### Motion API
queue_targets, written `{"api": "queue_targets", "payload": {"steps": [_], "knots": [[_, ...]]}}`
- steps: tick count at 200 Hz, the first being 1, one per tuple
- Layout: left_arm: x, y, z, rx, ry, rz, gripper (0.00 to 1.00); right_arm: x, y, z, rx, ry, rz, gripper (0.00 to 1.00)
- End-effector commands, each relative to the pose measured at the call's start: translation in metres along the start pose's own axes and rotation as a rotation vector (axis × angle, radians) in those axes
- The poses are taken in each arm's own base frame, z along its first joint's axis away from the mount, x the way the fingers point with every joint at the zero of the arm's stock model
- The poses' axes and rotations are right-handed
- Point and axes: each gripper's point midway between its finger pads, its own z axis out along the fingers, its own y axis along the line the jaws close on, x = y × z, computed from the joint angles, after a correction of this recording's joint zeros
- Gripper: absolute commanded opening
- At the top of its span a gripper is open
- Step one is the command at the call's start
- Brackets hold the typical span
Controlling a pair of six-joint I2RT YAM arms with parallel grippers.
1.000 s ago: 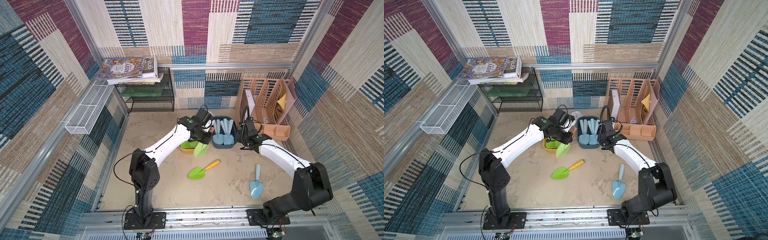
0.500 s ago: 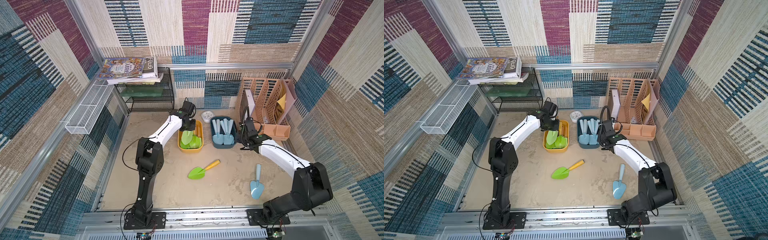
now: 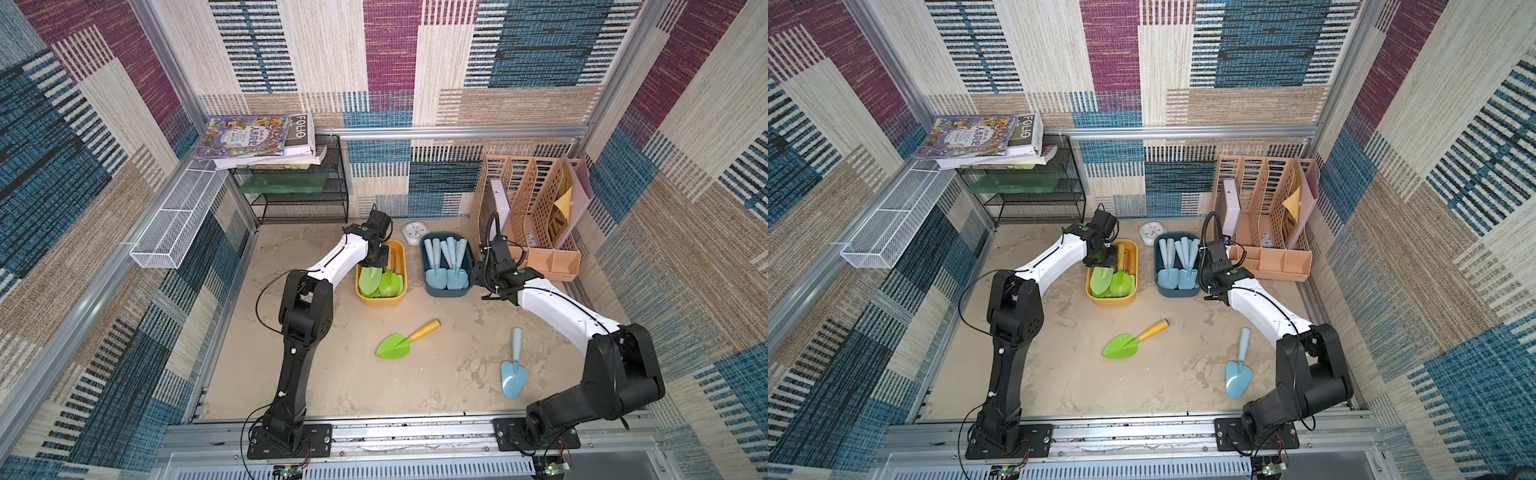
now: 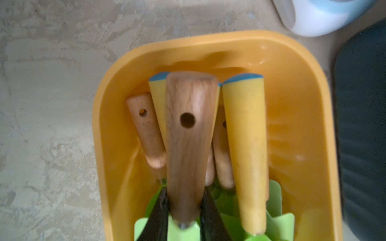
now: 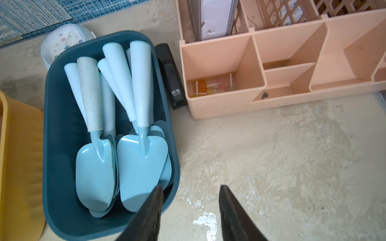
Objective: Sort the small shovels by color and place them into the storage box
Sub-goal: Place the shovel in the storage box, then pick up the shovel from the center of the board.
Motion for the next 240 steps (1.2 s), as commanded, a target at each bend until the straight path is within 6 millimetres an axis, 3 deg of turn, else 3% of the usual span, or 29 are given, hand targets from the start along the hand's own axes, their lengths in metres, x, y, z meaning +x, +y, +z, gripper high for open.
{"api": "queue_targets", "payload": {"steps": [1, 42, 73, 108, 160, 198, 240], "knots": [[0.002, -0.005, -0.006, 0.03, 0.003, -0.029, 0.26, 0.007, -0.01, 0.0, 0.025, 0.018, 0.033, 0.48], [0.001, -0.01, -0.036, 0.066, -0.025, -0.06, 0.43, 0.02, -0.038, 0.003, 0.074, 0.05, 0.129, 0.5], [-0.001, -0.018, -0.074, 0.117, -0.076, -0.077, 0.46, 0.047, -0.08, 0.009, 0.18, 0.144, 0.24, 0.54], [0.024, -0.022, -0.094, 0.177, -0.092, -0.136, 0.46, 0.086, -0.12, 0.013, 0.213, 0.254, 0.394, 0.56], [0.057, -0.018, -0.09, 0.178, -0.057, -0.156, 0.46, 0.118, -0.125, 0.005, 0.177, 0.349, 0.386, 0.55], [0.058, -0.018, -0.089, 0.177, -0.051, -0.153, 0.46, 0.149, -0.128, -0.005, 0.177, 0.426, 0.375, 0.54], [0.059, -0.022, -0.086, 0.19, -0.04, -0.149, 0.46, 0.168, -0.125, -0.008, 0.171, 0.47, 0.383, 0.53]]}}
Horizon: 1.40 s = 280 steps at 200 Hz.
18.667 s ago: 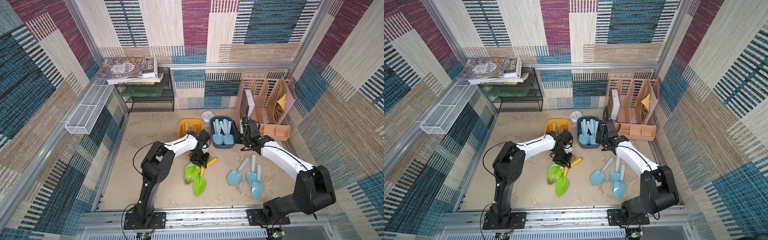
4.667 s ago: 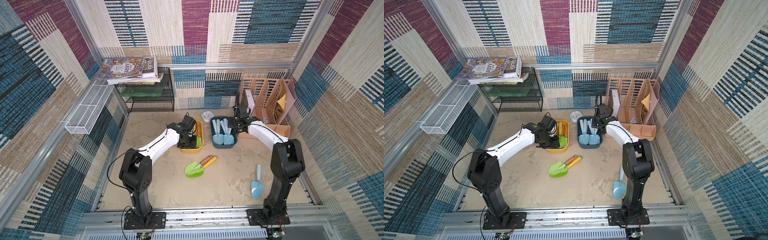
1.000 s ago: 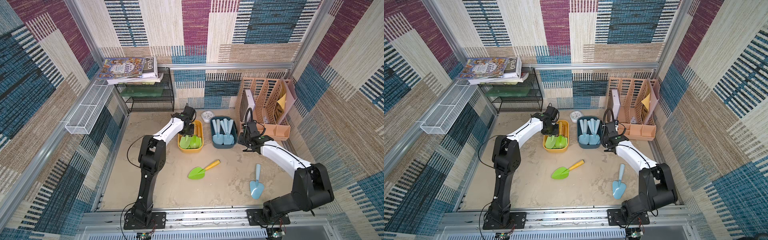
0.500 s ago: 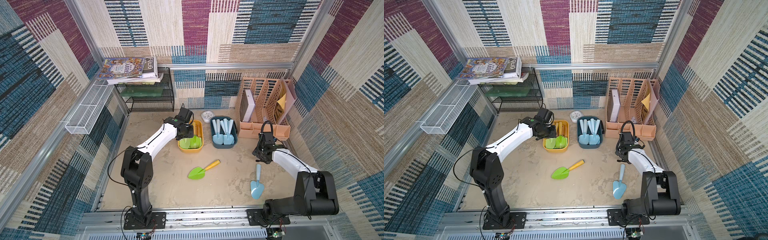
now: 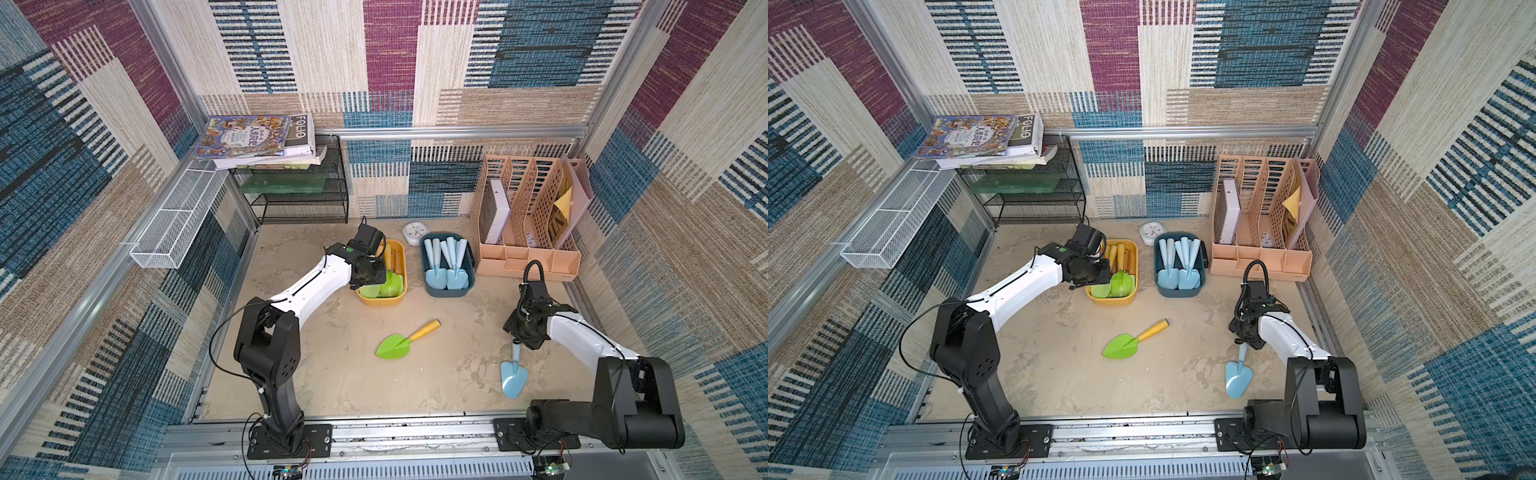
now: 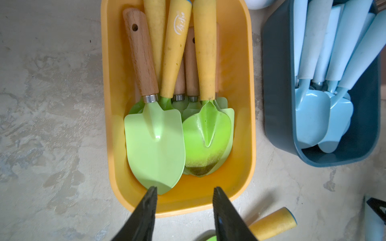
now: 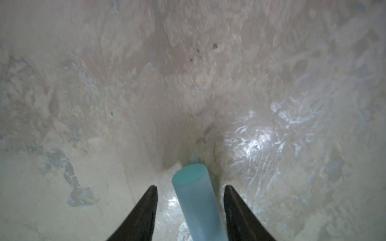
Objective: Sort the small shovels by color and place them into the storage box
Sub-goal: Pick up the shovel from the center of the board, then place the shovel in the storage box.
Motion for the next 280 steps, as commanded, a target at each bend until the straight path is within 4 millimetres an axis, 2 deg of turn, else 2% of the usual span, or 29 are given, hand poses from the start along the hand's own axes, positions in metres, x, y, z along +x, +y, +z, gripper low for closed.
{"api": "queue_targets", "payload": {"steps": [1, 43, 60, 68, 79, 94, 153, 180, 201, 224, 262, 280], "knots": [[-0.003, -0.005, 0.001, 0.021, -0.007, -0.009, 0.46, 0.014, -0.001, 0.001, -0.007, 0.043, 0.004, 0.53], [-0.004, -0.008, 0.002, 0.023, -0.002, 0.002, 0.45, 0.046, 0.012, 0.007, -0.011, 0.087, -0.024, 0.48], [-0.003, -0.008, 0.003, 0.02, 0.0, 0.005, 0.45, 0.046, 0.017, 0.006, -0.005, 0.069, -0.044, 0.36], [-0.003, -0.007, 0.003, 0.02, 0.002, 0.007, 0.45, 0.041, 0.019, 0.004, -0.001, 0.055, -0.05, 0.26], [-0.004, -0.008, 0.004, 0.021, 0.004, 0.006, 0.45, 0.032, 0.029, -0.001, -0.024, 0.03, -0.058, 0.17], [-0.003, -0.008, 0.004, 0.024, 0.006, 0.007, 0.45, 0.016, 0.047, -0.011, -0.076, -0.017, -0.084, 0.13], [-0.002, -0.005, 0.005, 0.011, 0.007, 0.008, 0.45, -0.068, 0.136, -0.079, -0.247, -0.26, -0.261, 0.14], [-0.002, -0.005, 0.004, 0.008, 0.006, 0.011, 0.45, -0.104, 0.175, -0.096, -0.283, -0.327, -0.329, 0.15], [-0.002, -0.003, 0.003, 0.0, 0.008, 0.008, 0.45, -0.125, 0.209, -0.1, -0.325, -0.351, -0.381, 0.15], [-0.001, -0.001, 0.001, -0.011, 0.006, 0.009, 0.45, -0.143, 0.244, -0.093, -0.349, -0.358, -0.434, 0.15], [0.002, 0.003, -0.006, -0.024, 0.005, 0.011, 0.45, -0.163, 0.292, -0.072, -0.347, -0.359, -0.512, 0.16], [0.005, 0.008, -0.007, -0.046, 0.009, 0.01, 0.45, -0.163, 0.309, -0.058, -0.349, -0.331, -0.534, 0.15]]}}
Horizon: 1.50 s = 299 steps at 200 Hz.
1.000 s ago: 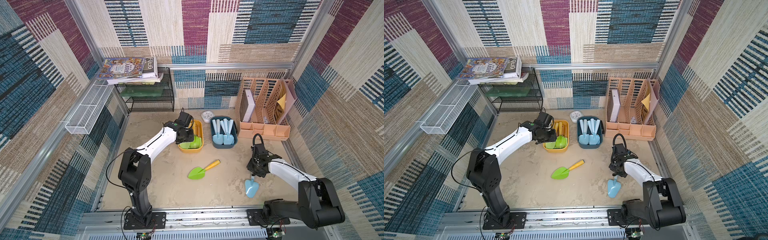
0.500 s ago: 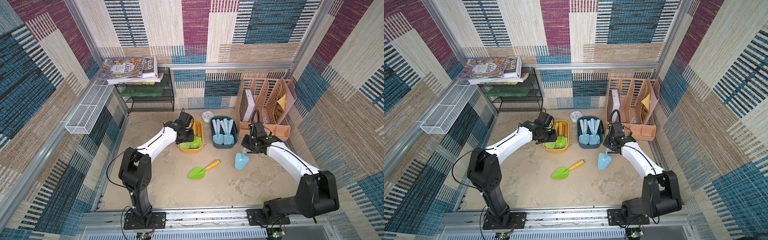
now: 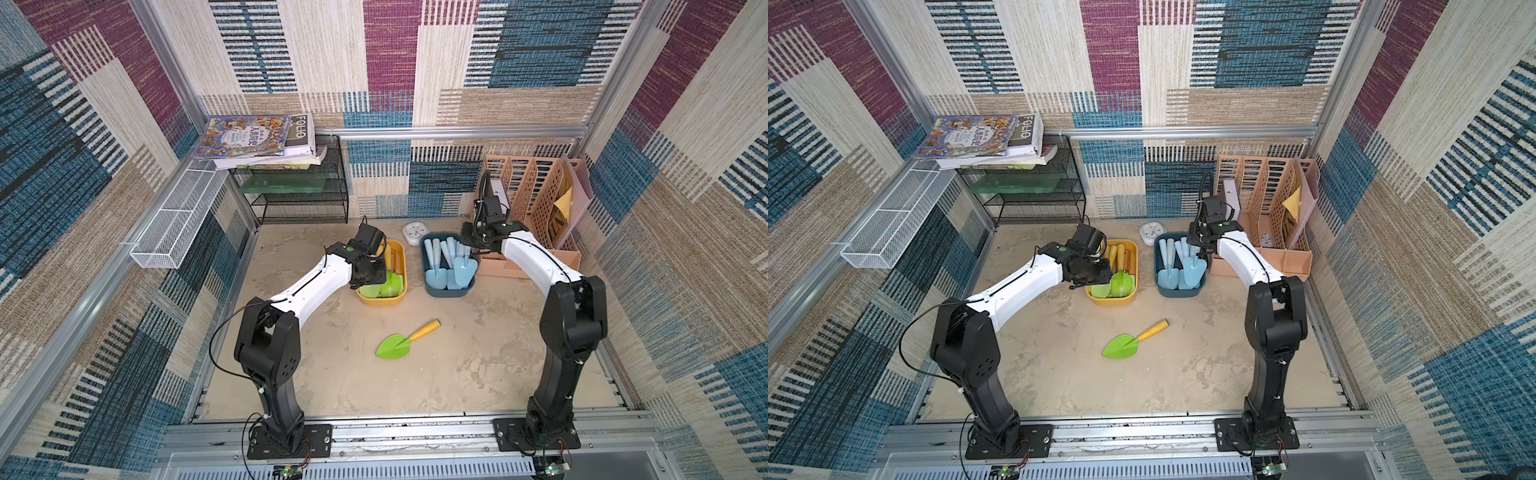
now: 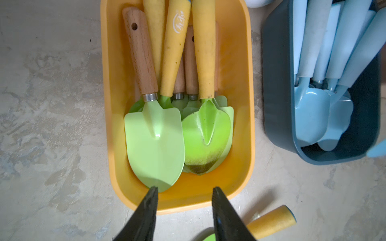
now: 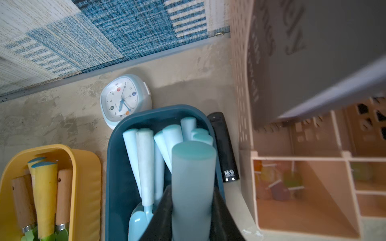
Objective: Sort the small shovels by color and place them into the storage box
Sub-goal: Place the shovel in the storage box.
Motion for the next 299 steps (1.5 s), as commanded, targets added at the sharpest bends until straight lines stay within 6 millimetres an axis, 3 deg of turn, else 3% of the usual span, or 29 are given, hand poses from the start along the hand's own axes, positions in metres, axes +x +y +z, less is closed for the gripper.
{"api": "queue_targets", "payload": {"steps": [1, 48, 124, 148, 163, 178, 209, 227, 246, 299], "knots": [[0.004, 0.008, -0.003, -0.039, 0.007, 0.004, 0.45, -0.001, 0.014, 0.015, -0.022, 0.035, -0.056, 0.15], [0.007, 0.015, -0.006, -0.071, 0.007, -0.001, 0.45, 0.021, 0.04, 0.041, -0.067, 0.115, -0.083, 0.16], [0.011, 0.016, -0.005, -0.074, 0.021, 0.007, 0.45, 0.055, 0.045, 0.058, -0.063, 0.201, -0.099, 0.18], [0.013, 0.013, -0.004, -0.061, 0.034, 0.019, 0.45, 0.057, 0.051, 0.057, -0.074, 0.203, -0.116, 0.29], [0.016, 0.009, -0.004, -0.038, 0.046, 0.04, 0.49, 0.051, 0.053, 0.05, -0.072, 0.187, -0.126, 0.43], [0.022, 0.003, -0.005, -0.021, 0.064, 0.074, 0.56, 0.039, 0.05, 0.037, -0.044, 0.144, -0.133, 0.5], [0.043, -0.025, -0.008, 0.036, 0.1, 0.212, 0.59, 0.008, 0.037, -0.005, 0.02, 0.015, -0.119, 0.53], [0.06, -0.048, -0.005, 0.091, 0.136, 0.315, 0.59, 0.002, 0.03, -0.029, 0.023, -0.048, -0.092, 0.53], [0.082, -0.072, 0.004, 0.181, 0.205, 0.403, 0.58, 0.013, 0.019, -0.042, 0.039, -0.059, -0.054, 0.53], [0.136, -0.125, 0.029, 0.336, 0.343, 0.631, 0.57, 0.076, -0.018, -0.054, 0.097, 0.016, 0.042, 0.53]]}}
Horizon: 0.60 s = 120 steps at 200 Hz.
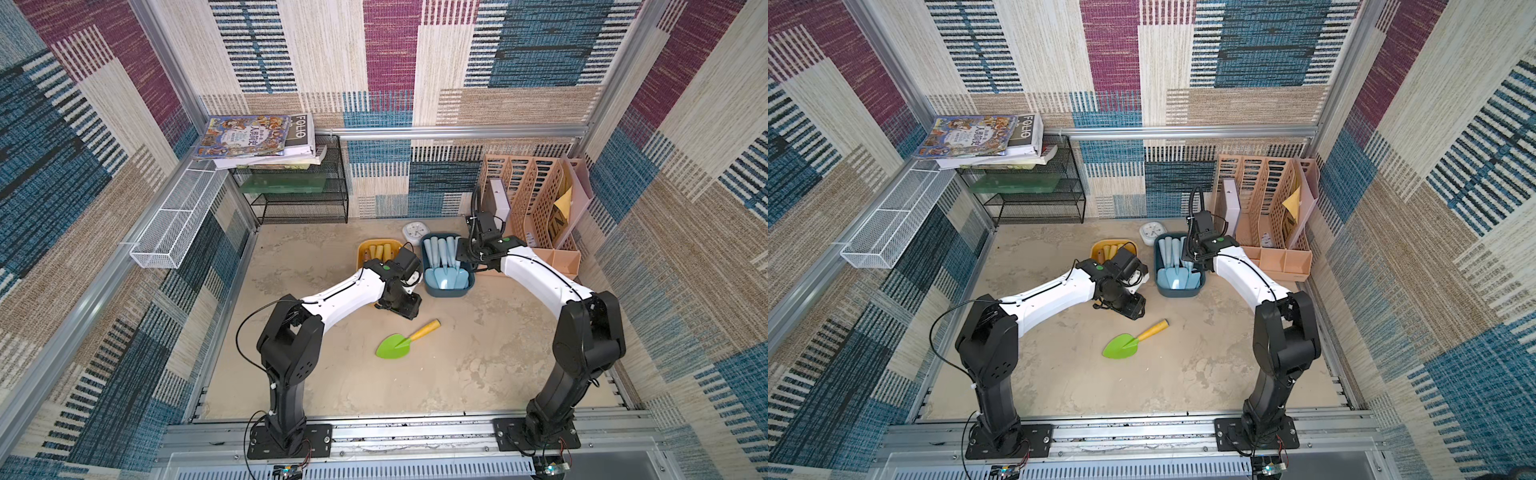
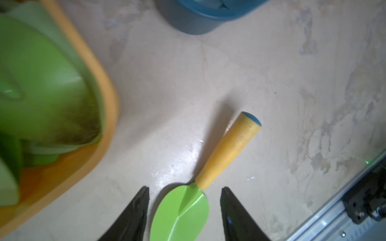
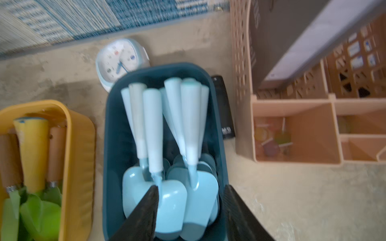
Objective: Sort the small shovels by color and place them into the storage box
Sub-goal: Place the shovel in the storage box.
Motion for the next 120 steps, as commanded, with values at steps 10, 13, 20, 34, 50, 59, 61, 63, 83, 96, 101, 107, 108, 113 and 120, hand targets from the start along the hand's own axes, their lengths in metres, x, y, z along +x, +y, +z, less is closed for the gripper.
{"api": "queue_targets", "payload": {"steps": [10, 13, 20, 34, 50, 59, 61, 63, 83, 96, 101, 107, 108, 113, 120], "knots": [[0.003, -0.032, 0.02, 0.104, 0.056, 0.121, 0.57, 0.02, -0.017, -0.006, 0.035, 0.0, 0.081, 0.53], [0.003, -0.034, 0.022, 0.107, 0.06, 0.123, 0.57, 0.021, -0.019, -0.006, 0.037, -0.001, 0.086, 0.53], [0.002, -0.037, 0.027, 0.11, 0.067, 0.128, 0.58, 0.025, -0.023, -0.008, 0.043, 0.002, 0.094, 0.53], [0.002, -0.042, 0.035, 0.109, 0.081, 0.144, 0.58, 0.03, -0.03, -0.011, 0.053, 0.006, 0.111, 0.53], [0.007, -0.044, 0.044, 0.097, 0.109, 0.161, 0.58, 0.033, -0.037, -0.015, 0.06, 0.004, 0.127, 0.53], [0.011, -0.044, 0.047, 0.091, 0.125, 0.172, 0.58, 0.033, -0.041, -0.018, 0.062, -0.001, 0.136, 0.53], [0.012, -0.044, 0.048, 0.088, 0.13, 0.173, 0.58, 0.034, -0.041, -0.018, 0.062, -0.001, 0.136, 0.53], [0.013, -0.044, 0.049, 0.087, 0.133, 0.175, 0.58, 0.034, -0.042, -0.018, 0.063, -0.001, 0.137, 0.53], [0.021, -0.045, 0.055, 0.076, 0.161, 0.184, 0.58, 0.036, -0.049, -0.022, 0.067, -0.006, 0.15, 0.53], [0.026, -0.044, 0.06, 0.073, 0.178, 0.182, 0.57, 0.038, -0.053, -0.023, 0.068, -0.003, 0.16, 0.53], [0.028, -0.045, 0.062, 0.071, 0.186, 0.182, 0.57, 0.04, -0.054, -0.023, 0.069, -0.001, 0.161, 0.53], [0.03, -0.045, 0.063, 0.069, 0.191, 0.181, 0.57, 0.04, -0.055, -0.023, 0.07, 0.001, 0.163, 0.53], [0.031, -0.044, 0.064, 0.067, 0.194, 0.179, 0.57, 0.04, -0.055, -0.023, 0.07, -0.001, 0.164, 0.53], [0.033, -0.044, 0.065, 0.064, 0.201, 0.178, 0.56, 0.041, -0.056, -0.023, 0.069, -0.001, 0.167, 0.53], [0.036, -0.043, 0.067, 0.06, 0.208, 0.176, 0.56, 0.041, -0.056, -0.023, 0.068, 0.001, 0.167, 0.53]]}}
